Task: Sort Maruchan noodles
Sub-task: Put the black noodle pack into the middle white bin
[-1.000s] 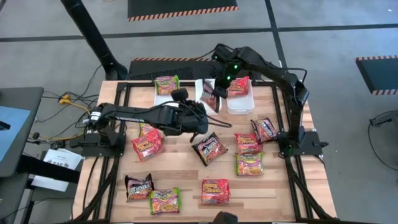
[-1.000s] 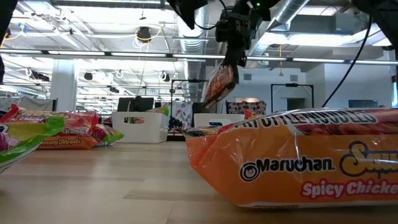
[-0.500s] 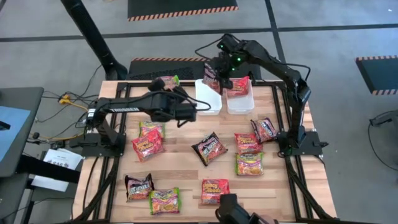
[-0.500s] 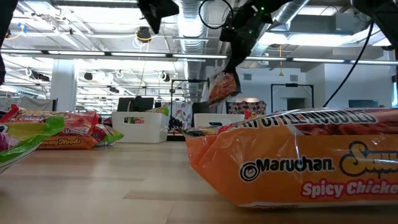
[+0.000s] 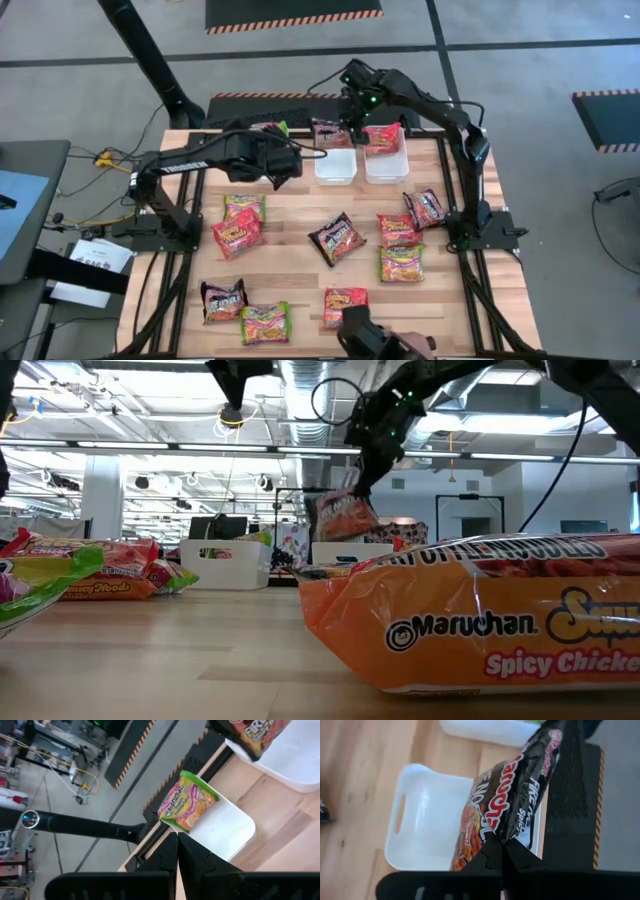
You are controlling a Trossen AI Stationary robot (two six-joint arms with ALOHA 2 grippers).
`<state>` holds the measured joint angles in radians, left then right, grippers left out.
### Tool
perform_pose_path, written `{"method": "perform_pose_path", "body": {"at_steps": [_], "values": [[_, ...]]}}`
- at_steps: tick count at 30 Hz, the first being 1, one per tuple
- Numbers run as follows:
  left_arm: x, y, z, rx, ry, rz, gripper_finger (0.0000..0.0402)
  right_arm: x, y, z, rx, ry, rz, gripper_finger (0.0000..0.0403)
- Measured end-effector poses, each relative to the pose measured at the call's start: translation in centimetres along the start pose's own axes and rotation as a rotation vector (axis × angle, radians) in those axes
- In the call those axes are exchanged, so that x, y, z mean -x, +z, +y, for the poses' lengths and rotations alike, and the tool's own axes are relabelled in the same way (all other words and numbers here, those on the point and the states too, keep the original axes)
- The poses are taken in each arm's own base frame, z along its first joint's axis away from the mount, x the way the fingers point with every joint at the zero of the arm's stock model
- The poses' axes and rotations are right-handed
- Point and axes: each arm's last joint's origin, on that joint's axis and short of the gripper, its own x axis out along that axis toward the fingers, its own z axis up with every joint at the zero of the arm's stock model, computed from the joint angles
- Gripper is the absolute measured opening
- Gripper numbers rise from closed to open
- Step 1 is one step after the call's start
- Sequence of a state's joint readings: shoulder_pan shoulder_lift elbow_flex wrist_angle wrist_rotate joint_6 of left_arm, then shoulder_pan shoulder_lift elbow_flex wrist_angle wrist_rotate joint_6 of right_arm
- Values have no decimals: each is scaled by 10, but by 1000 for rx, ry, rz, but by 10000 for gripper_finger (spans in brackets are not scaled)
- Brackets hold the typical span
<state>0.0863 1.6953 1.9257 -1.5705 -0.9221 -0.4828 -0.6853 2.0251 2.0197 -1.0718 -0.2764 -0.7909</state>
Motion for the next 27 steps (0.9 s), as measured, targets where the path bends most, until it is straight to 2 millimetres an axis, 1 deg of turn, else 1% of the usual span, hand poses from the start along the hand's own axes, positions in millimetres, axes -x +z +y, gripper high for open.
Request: {"method": "perform_pose_path", "body": {"at_steps": [3,5,8,10,13,15,17,20,22,27], "values": [[-1,0,10,-2,-1,7,0,-11,-3,-3,-9,-18,54,8],[-2,0,16,6,4,10,0,-13,-7,-5,-17,-33,88,8],[-5,0,23,17,12,16,0,-16,-5,-10,-20,-65,67,8],[-6,0,26,17,10,22,0,-18,-10,-12,-54,-65,80,8],[-8,0,28,12,11,31,0,-25,-4,-15,-77,-94,47,8],[-10,0,29,1,13,36,0,-30,-8,-15,-108,-83,71,8],[-11,1,30,-1,15,39,0,-39,-5,-14,-122,-88,78,8],[-12,1,31,3,19,43,0,-42,-8,-13,-160,-72,106,8],[-13,1,31,4,19,45,0,-46,-5,-13,-149,-96,104,8],[-13,1,31,4,8,49,0,-60,-12,-16,-172,-112,169,8]]}}
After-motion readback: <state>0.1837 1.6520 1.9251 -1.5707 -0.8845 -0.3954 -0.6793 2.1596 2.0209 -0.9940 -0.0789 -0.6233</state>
